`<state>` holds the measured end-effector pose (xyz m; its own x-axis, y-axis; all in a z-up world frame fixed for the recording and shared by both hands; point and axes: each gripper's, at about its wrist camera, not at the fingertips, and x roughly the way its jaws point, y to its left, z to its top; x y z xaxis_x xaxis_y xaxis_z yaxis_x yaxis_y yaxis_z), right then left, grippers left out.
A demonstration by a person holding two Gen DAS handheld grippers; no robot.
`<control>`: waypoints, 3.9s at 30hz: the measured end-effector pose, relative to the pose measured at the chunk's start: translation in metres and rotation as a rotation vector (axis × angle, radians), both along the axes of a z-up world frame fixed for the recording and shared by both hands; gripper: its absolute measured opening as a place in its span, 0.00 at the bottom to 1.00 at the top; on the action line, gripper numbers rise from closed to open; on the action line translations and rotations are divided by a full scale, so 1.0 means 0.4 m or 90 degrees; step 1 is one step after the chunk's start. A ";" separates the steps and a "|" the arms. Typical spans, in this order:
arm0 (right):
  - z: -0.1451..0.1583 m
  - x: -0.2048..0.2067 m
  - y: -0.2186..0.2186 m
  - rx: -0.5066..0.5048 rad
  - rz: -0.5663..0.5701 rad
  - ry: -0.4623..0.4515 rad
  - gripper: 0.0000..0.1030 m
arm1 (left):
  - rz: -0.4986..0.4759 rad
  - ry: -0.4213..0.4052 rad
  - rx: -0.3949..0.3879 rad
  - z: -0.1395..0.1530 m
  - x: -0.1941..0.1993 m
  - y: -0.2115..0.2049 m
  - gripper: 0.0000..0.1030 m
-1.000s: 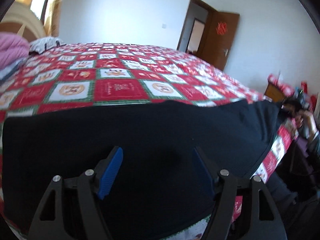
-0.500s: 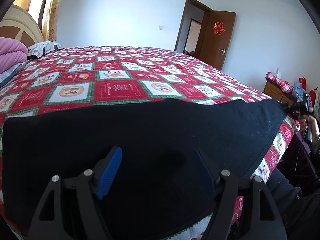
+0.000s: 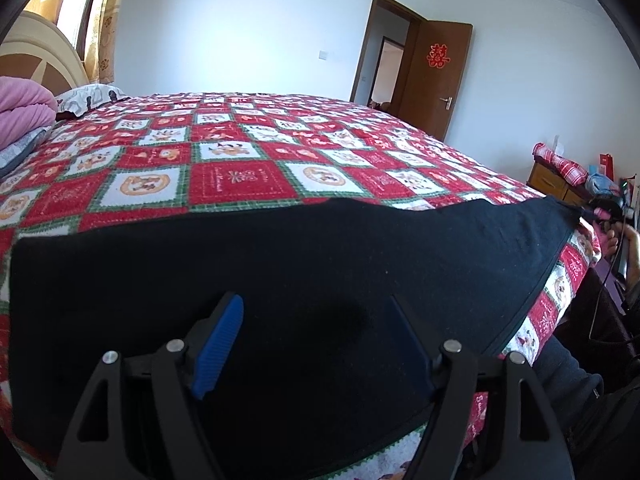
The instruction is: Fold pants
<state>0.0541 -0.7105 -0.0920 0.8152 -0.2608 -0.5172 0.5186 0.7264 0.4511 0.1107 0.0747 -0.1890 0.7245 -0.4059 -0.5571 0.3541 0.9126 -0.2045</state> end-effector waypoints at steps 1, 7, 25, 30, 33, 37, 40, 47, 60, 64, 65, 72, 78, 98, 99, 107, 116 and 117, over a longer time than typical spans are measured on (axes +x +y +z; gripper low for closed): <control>0.023 -0.008 0.015 -0.029 -0.012 -0.007 0.40 | 0.009 -0.003 0.004 0.004 -0.001 0.005 0.75; 0.102 0.060 0.200 -0.120 0.138 -0.022 0.47 | 0.051 -0.005 0.014 0.008 -0.001 0.055 0.75; -0.137 0.473 0.896 0.000 0.723 0.204 0.44 | 0.026 -0.037 0.063 -0.016 -0.023 0.023 0.83; -0.169 0.564 1.022 0.076 0.768 0.244 0.25 | 0.014 -0.054 0.094 -0.031 -0.039 0.005 0.89; -0.215 0.618 1.084 0.168 0.797 0.284 0.25 | 0.015 -0.055 0.077 -0.032 -0.039 0.014 0.89; -0.248 0.651 1.146 0.215 0.820 0.321 0.25 | 0.011 -0.057 0.068 -0.033 -0.038 0.015 0.91; -0.261 0.670 1.174 0.239 0.833 0.341 0.26 | 0.008 -0.058 0.064 -0.034 -0.039 0.013 0.92; -0.274 0.679 1.235 0.263 0.880 0.384 0.25 | 0.004 -0.059 0.063 -0.039 -0.040 0.011 0.95; -0.147 0.644 1.234 0.167 0.851 0.237 0.02 | -0.004 -0.062 0.086 -0.047 -0.045 -0.003 1.00; -0.202 0.674 1.241 0.111 0.804 0.271 0.01 | -0.005 -0.063 0.093 -0.048 -0.045 -0.005 1.00; -0.223 0.682 1.244 0.102 0.795 0.281 0.01 | -0.005 -0.063 0.093 -0.048 -0.046 -0.005 1.00; -0.206 0.647 1.210 0.060 0.818 0.276 0.03 | 0.001 -0.068 0.090 -0.033 -0.050 0.002 1.00; -0.116 0.475 1.077 -0.083 0.763 0.214 0.50 | 0.002 -0.062 0.052 -0.004 -0.054 -0.002 1.00; -0.265 0.150 1.004 -0.338 0.680 0.258 0.58 | -0.043 -0.037 0.175 -0.042 -0.084 -0.091 1.00; -0.249 0.144 0.990 -0.316 0.682 0.248 0.58 | -0.040 -0.037 0.173 -0.036 -0.083 -0.090 1.00; -0.096 0.156 0.714 -0.274 0.488 0.182 0.58 | 0.007 -0.009 0.109 -0.031 -0.056 -0.041 1.00; -0.191 0.203 0.478 -0.202 0.370 0.265 0.59 | 0.009 -0.021 0.153 -0.045 -0.061 -0.062 1.00; -0.188 0.199 0.468 -0.199 0.371 0.260 0.61 | 0.009 -0.021 0.155 -0.043 -0.062 -0.063 1.00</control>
